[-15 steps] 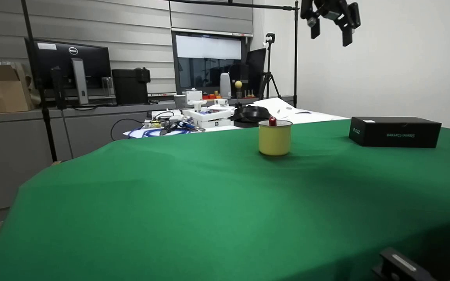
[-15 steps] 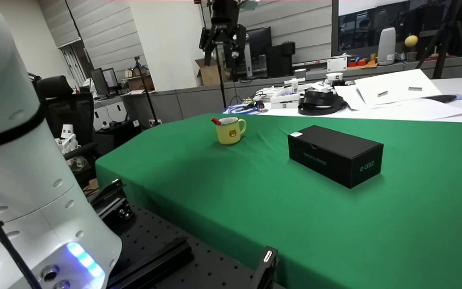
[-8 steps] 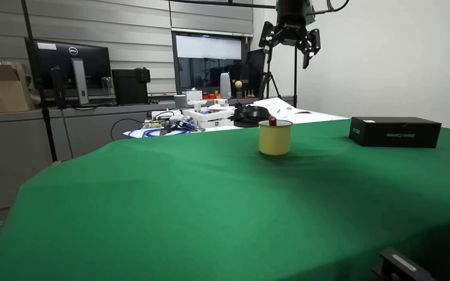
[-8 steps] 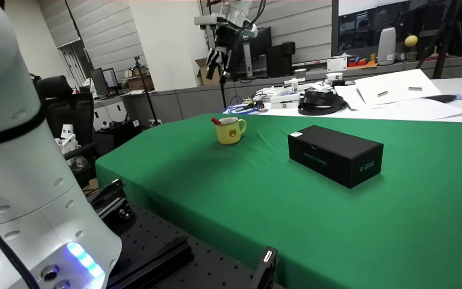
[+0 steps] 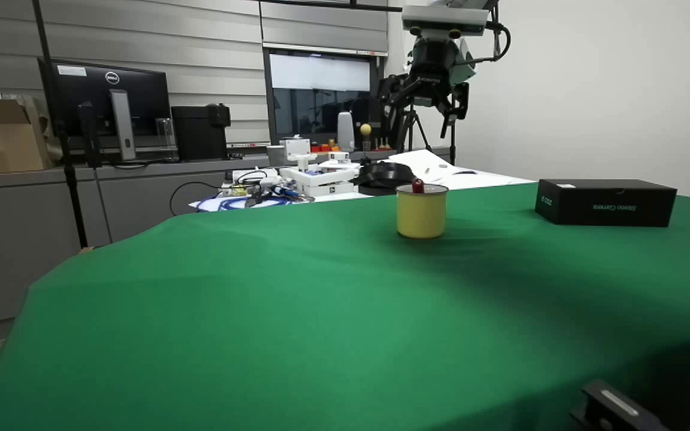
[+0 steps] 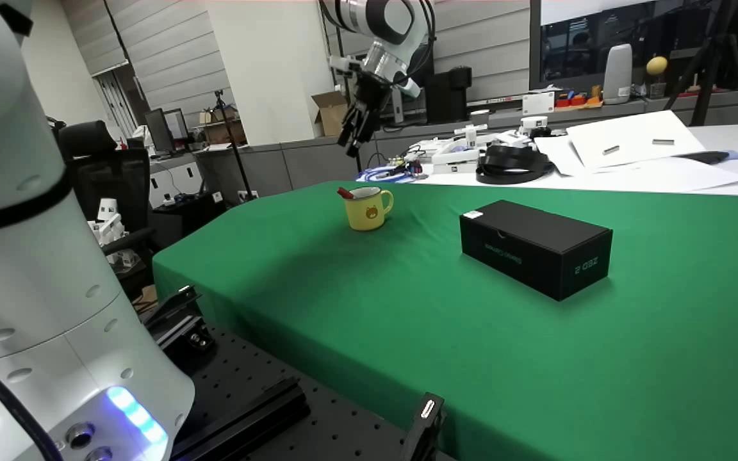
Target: Remove the red marker from the yellow mug
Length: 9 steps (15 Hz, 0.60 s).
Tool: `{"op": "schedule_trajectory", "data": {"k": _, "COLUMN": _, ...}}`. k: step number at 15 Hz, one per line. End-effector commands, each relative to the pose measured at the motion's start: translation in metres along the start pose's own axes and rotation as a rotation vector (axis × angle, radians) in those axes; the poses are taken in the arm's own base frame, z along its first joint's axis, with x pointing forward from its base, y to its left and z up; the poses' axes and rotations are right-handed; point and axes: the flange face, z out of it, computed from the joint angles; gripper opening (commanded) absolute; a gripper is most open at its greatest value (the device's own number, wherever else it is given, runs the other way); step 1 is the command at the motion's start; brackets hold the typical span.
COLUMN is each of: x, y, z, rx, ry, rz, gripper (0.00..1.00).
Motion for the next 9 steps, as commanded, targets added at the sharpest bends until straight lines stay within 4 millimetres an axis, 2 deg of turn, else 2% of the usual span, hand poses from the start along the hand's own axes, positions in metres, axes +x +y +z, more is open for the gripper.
{"op": "schedule_trajectory", "data": {"k": 1, "x": 0.013, "y": 0.001, "z": 0.006, "rx": 0.044, "ry": -0.042, "rz": 0.086, "gripper": 1.0}}
{"op": "schedule_trajectory", "data": {"k": 9, "x": 0.031, "y": 0.014, "z": 0.048, "rx": 0.053, "ry": -0.107, "rz": 0.133, "gripper": 1.0}}
